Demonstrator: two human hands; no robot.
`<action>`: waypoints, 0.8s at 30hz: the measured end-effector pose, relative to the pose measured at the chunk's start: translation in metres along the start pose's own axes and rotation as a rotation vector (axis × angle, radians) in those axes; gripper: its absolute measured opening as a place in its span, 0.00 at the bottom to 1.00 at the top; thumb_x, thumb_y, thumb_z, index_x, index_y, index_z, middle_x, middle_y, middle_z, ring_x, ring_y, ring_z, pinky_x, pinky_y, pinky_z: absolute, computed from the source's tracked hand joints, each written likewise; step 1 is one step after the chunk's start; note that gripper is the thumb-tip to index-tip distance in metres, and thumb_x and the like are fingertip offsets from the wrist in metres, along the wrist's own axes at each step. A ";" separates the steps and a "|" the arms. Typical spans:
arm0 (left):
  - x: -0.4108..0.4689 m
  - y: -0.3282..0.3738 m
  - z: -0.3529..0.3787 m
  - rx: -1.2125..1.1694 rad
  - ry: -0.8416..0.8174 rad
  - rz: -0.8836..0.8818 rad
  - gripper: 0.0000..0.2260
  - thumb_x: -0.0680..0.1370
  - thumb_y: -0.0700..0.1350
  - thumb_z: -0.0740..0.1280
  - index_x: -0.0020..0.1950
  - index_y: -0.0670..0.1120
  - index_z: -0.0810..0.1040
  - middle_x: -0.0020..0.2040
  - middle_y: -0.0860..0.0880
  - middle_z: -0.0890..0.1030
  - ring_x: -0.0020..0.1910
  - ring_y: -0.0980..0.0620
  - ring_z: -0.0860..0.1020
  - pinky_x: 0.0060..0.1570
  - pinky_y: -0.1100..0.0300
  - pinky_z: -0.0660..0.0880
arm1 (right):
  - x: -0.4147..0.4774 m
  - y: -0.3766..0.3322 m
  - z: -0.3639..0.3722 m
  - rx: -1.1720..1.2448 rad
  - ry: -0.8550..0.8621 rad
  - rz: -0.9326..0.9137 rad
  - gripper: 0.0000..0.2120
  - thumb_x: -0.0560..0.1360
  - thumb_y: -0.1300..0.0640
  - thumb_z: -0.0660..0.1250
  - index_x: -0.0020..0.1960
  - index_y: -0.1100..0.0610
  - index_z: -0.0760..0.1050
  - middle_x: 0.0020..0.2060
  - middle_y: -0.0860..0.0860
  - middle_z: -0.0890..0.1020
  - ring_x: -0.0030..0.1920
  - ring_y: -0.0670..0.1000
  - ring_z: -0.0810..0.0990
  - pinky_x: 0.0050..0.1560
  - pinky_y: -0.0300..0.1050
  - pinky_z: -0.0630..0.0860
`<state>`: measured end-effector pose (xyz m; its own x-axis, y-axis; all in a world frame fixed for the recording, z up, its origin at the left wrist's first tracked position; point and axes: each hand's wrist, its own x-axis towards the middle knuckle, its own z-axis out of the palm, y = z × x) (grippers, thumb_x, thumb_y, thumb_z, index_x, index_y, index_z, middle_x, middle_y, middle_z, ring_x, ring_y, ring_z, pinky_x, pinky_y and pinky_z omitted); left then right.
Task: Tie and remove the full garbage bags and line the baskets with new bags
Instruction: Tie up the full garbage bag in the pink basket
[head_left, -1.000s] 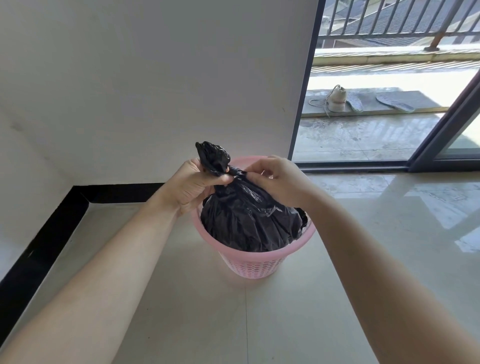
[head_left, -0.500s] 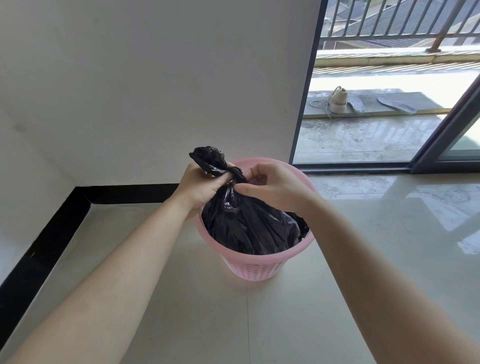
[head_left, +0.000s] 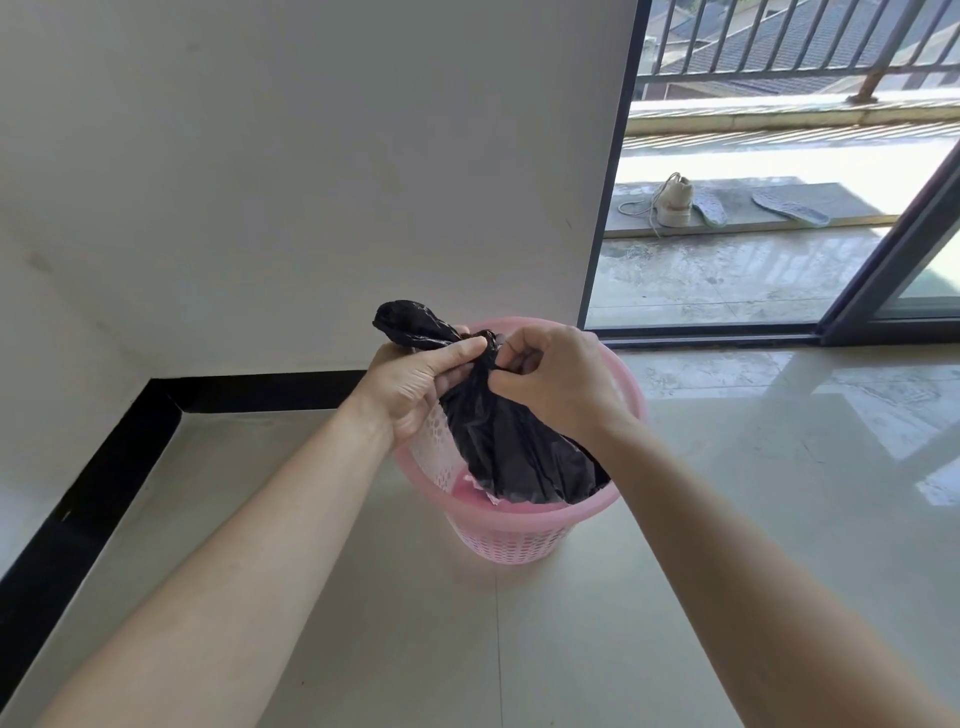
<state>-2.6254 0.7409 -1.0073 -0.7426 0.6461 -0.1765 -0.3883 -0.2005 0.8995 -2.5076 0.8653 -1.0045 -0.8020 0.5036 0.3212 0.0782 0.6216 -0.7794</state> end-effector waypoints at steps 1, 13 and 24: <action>0.000 -0.001 0.000 0.002 0.039 0.006 0.09 0.66 0.32 0.76 0.43 0.40 0.81 0.40 0.46 0.85 0.45 0.47 0.85 0.44 0.61 0.81 | 0.000 0.001 0.000 0.004 0.000 -0.004 0.11 0.64 0.61 0.77 0.34 0.47 0.78 0.26 0.32 0.77 0.30 0.35 0.75 0.33 0.24 0.68; -0.005 -0.006 -0.003 0.045 0.065 0.088 0.08 0.67 0.30 0.76 0.40 0.41 0.83 0.40 0.43 0.85 0.43 0.45 0.85 0.43 0.60 0.81 | 0.006 0.012 -0.011 0.216 -0.221 0.174 0.10 0.76 0.47 0.71 0.56 0.47 0.83 0.34 0.44 0.84 0.32 0.40 0.80 0.32 0.28 0.71; -0.002 -0.010 0.001 0.014 0.042 0.076 0.07 0.73 0.35 0.73 0.50 0.36 0.82 0.50 0.38 0.84 0.51 0.44 0.84 0.48 0.56 0.81 | 0.007 0.019 0.009 -0.257 -0.191 -0.041 0.08 0.77 0.53 0.60 0.43 0.56 0.72 0.37 0.47 0.77 0.39 0.47 0.72 0.37 0.38 0.64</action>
<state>-2.6190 0.7425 -1.0158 -0.7922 0.5975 -0.1241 -0.3226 -0.2373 0.9163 -2.5167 0.8758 -1.0220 -0.9024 0.3685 0.2233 0.1714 0.7825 -0.5986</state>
